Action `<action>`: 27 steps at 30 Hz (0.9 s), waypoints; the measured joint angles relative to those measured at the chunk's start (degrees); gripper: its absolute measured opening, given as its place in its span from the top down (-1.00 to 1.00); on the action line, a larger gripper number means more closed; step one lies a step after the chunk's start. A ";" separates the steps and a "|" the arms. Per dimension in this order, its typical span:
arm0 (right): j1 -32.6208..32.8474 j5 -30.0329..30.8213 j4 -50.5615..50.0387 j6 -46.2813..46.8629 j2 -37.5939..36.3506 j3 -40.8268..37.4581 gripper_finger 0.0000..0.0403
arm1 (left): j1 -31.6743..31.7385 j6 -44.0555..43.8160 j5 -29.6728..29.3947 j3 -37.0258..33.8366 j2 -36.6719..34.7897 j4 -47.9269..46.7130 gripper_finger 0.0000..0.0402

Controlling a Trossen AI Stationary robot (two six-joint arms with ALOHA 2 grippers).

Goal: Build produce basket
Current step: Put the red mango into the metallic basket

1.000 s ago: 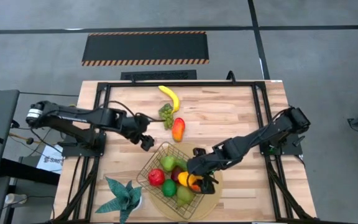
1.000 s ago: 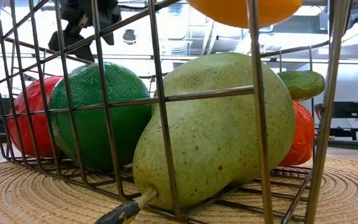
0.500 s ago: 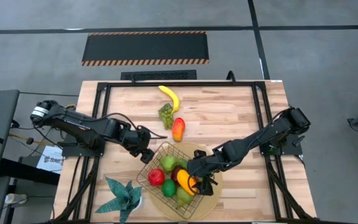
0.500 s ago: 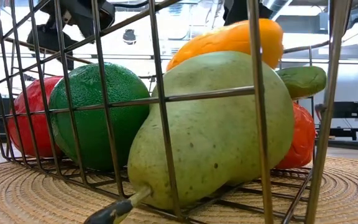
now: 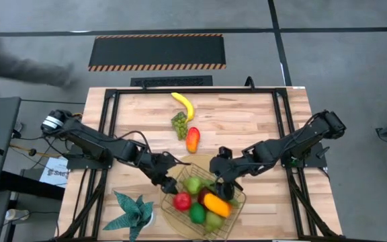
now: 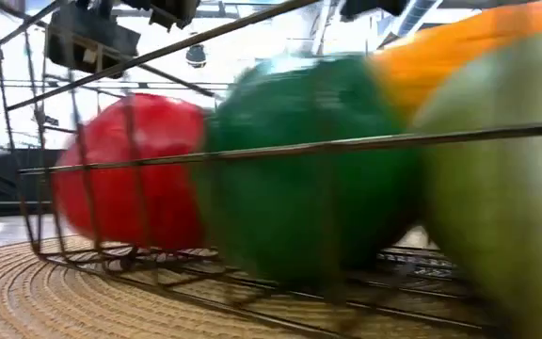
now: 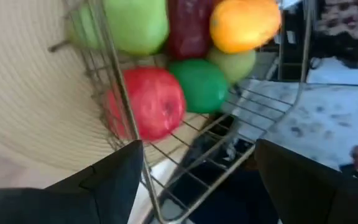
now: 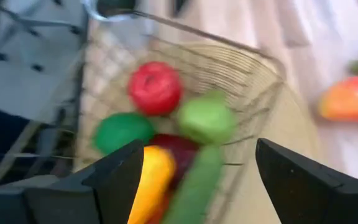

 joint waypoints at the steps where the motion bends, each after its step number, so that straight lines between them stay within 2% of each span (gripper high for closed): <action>1: 0.00 1.00 -0.80 0.69 -0.05 -0.03 -0.61 | -0.22 -0.27 0.27 -0.03 0.17 0.73 -0.47; 3: 0.02 4.40 -2.69 2.64 -0.18 -0.03 -0.61 | -0.28 -0.93 0.22 -0.07 0.27 4.16 -0.47; 6: -1.17 11.62 -5.14 5.87 0.30 -0.03 -0.61 | 0.03 -1.57 -0.15 -0.04 0.04 4.32 -0.47; 8: -4.01 16.07 -4.85 11.00 0.84 -0.08 -0.61 | 0.51 -1.55 -0.13 -0.07 -0.61 4.49 -0.47; 10: -8.35 17.32 -3.04 18.35 0.83 -0.10 -0.61 | 0.82 -1.27 -0.03 -0.06 -2.21 3.87 -0.47; 13: -15.35 14.61 1.73 26.49 1.96 0.02 -0.62 | 1.50 -0.77 -0.31 -0.02 -4.94 1.54 -0.47; 17: -21.91 10.06 6.51 29.51 5.89 -0.01 -0.63 | 2.14 0.19 -3.54 -0.02 -9.94 -3.45 -0.47; 21: -25.00 4.96 8.35 31.20 11.74 -0.01 -0.64 | 2.34 0.35 -9.56 -0.02 -14.51 -9.53 -0.47; 27: -27.92 2.70 6.86 31.12 19.37 3.28 -0.66 | 2.34 -0.04 -15.65 -0.02 -19.34 -14.85 -0.47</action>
